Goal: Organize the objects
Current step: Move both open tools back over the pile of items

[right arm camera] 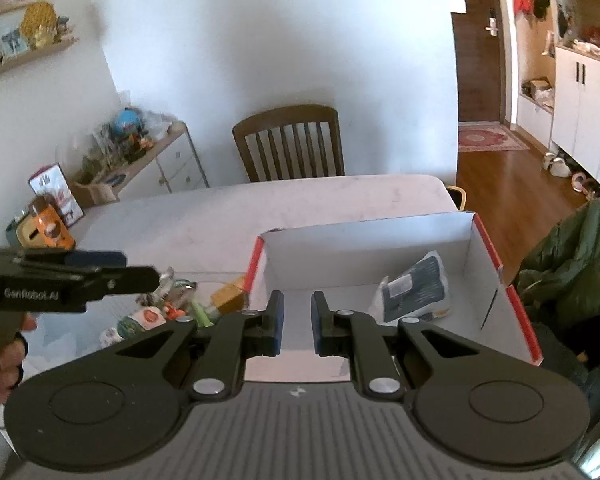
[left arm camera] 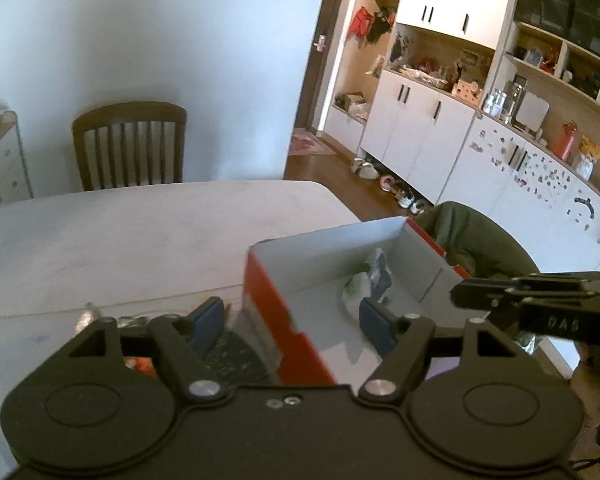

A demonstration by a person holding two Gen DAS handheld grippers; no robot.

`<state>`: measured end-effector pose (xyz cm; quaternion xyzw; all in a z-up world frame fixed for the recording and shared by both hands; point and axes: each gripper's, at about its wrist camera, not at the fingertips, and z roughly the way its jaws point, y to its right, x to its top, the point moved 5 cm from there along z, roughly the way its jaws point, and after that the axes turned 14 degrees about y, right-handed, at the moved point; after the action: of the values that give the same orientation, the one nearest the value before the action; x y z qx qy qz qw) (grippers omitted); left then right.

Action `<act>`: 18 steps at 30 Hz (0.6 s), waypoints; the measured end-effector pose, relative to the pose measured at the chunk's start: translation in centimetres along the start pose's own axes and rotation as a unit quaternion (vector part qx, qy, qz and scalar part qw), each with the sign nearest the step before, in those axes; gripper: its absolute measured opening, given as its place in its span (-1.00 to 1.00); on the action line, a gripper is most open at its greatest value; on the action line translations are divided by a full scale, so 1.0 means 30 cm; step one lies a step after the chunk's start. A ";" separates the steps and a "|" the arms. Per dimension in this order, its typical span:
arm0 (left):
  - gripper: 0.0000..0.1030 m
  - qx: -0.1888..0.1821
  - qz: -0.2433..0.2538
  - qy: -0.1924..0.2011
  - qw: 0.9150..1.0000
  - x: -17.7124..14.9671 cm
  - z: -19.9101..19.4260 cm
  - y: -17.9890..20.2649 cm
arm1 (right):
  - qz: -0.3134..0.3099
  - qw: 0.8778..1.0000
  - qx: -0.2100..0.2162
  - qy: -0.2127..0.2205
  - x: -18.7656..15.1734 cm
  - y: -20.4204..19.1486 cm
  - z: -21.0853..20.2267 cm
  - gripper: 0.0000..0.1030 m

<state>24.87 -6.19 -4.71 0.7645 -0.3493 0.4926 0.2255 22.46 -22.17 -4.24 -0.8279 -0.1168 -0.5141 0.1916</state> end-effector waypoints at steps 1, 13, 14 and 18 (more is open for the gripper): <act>0.45 0.003 0.001 0.003 1.000 -0.004 -0.016 -0.013 | 0.005 1.000 -0.001 0.001 -0.002 -0.009 -0.002 -0.74; 0.52 0.031 -0.012 0.012 0.999 -0.047 -0.183 -0.193 | 0.031 0.999 -0.006 0.031 -0.028 -0.159 -0.053 -0.70; 0.52 0.033 -0.014 0.012 0.999 -0.052 -0.194 -0.211 | 0.037 0.999 -0.006 0.035 -0.031 -0.169 -0.055 -0.70; 0.58 0.042 -0.015 0.008 0.999 -0.072 -0.230 -0.278 | 0.049 0.998 -0.002 0.039 -0.045 -0.210 -0.050 -0.36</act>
<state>26.47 4.71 -3.84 0.7745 -0.3150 0.5096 0.2029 18.19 -17.16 -3.60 -0.8125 -0.0677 -0.5360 0.2191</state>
